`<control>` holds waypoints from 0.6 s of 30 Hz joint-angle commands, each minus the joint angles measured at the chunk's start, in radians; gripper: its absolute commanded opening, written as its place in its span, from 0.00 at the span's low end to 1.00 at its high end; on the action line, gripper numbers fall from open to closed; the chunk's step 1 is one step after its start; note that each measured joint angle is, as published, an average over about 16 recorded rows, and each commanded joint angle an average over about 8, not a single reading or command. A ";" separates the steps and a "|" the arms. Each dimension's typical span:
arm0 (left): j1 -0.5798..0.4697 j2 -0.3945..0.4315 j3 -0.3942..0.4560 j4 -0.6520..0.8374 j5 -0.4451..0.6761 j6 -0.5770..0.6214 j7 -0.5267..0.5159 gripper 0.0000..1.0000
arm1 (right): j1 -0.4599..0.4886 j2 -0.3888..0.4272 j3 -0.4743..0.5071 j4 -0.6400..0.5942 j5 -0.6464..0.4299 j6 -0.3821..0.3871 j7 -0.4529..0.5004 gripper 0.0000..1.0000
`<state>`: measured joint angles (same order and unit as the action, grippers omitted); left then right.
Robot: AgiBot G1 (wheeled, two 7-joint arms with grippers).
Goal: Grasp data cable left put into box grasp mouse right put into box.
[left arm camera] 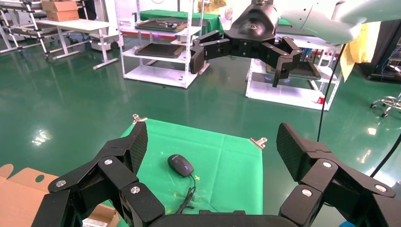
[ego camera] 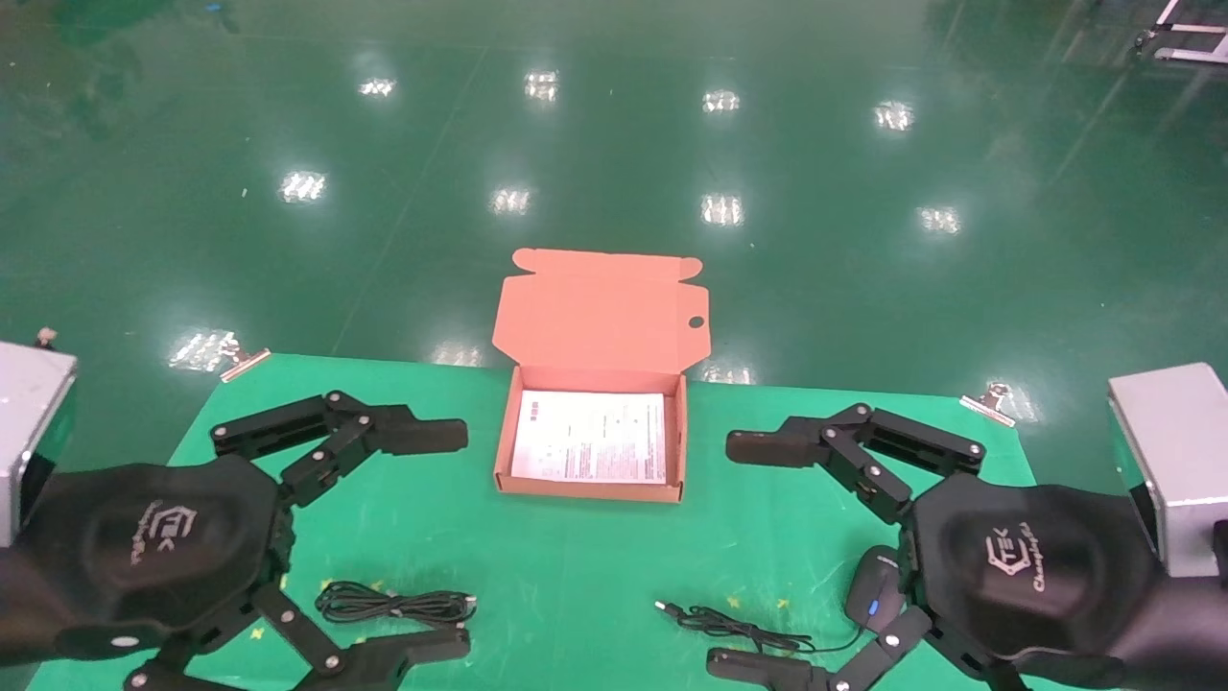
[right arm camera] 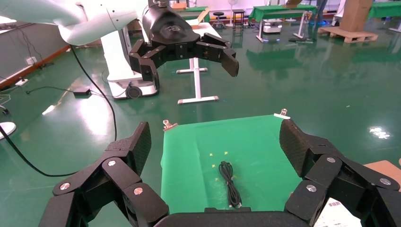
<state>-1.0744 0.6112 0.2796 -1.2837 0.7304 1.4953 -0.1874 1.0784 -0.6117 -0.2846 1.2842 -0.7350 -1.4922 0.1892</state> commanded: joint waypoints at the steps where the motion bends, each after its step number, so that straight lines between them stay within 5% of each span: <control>1: 0.000 0.000 0.000 0.000 0.000 0.000 0.000 1.00 | 0.000 0.000 0.000 0.000 0.000 0.000 0.000 1.00; 18: -0.001 0.001 0.001 0.000 0.002 -0.001 0.000 1.00 | 0.000 0.000 0.001 0.000 0.001 0.000 0.000 1.00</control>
<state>-1.0752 0.6107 0.2801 -1.2842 0.7335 1.4947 -0.1863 1.0782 -0.6116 -0.2843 1.2842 -0.7347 -1.4924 0.1891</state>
